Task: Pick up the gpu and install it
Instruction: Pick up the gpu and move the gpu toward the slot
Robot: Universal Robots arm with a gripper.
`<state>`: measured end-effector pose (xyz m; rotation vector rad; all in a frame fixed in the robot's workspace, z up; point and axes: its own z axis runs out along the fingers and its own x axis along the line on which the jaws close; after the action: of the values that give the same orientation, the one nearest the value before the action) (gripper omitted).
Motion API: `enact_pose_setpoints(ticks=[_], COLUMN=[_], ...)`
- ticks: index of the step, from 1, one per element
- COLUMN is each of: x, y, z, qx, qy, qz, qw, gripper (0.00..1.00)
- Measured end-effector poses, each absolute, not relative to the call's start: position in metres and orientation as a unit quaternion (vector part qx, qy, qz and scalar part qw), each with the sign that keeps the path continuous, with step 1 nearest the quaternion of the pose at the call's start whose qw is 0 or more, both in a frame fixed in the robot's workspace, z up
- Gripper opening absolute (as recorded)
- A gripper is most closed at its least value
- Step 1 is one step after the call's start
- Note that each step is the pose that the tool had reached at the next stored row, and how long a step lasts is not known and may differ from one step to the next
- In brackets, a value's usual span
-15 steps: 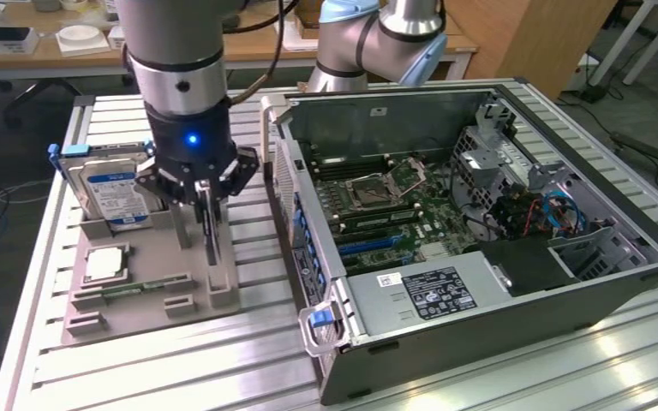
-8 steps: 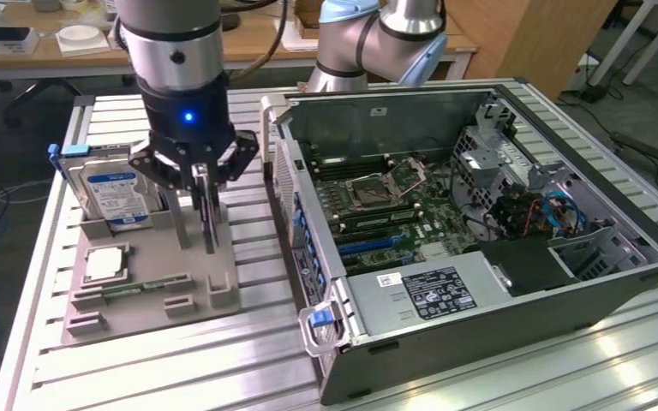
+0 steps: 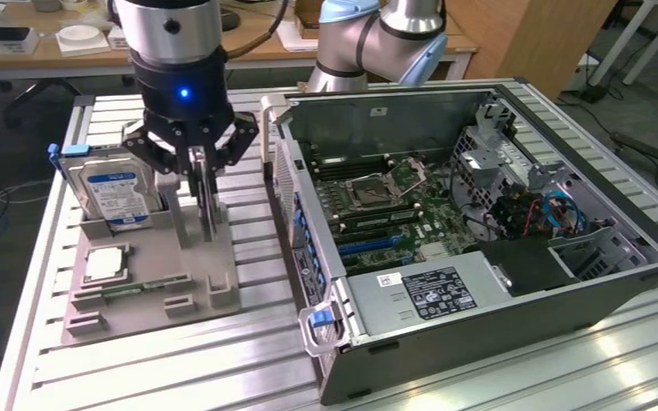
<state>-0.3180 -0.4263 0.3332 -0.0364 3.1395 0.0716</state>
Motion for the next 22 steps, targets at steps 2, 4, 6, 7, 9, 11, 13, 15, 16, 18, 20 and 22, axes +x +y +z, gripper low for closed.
enact_pose_setpoints(ticks=[2,4,6,7,9,11,13,15,16,18,20,22], x=[-0.318,-0.318,-0.318,-0.318,-0.318,-0.318,-0.318,-0.318,-0.318,-0.318,-0.318,-0.318], y=[-0.426,-0.426,-0.426,-0.426,-0.426,-0.426,-0.426,-0.426,-0.426,-0.426,-0.426,-0.426], z=[0.339,0.345,0.352,0.356,0.362,0.369,0.374,0.380,0.382,0.388,0.395,0.402], qx=[-0.012,-0.012,-0.012,-0.012,-0.012,-0.012,-0.012,-0.012,-0.012,-0.012,-0.012,-0.012], qy=[1.000,1.000,1.000,1.000,1.000,1.000,1.000,1.000,1.000,1.000,1.000,1.000], qz=[0.023,0.023,0.024,0.024,0.024,0.024,0.024,0.024,0.024,0.024,0.024,0.024], qw=[0.001,0.001,0.001,0.001,0.001,0.001,0.001,0.000,0.001,0.001,0.001,0.000], gripper=[0.27,0.27,0.27,0.27,0.27,0.27,0.27,0.27,0.27,0.27,0.27,0.27])
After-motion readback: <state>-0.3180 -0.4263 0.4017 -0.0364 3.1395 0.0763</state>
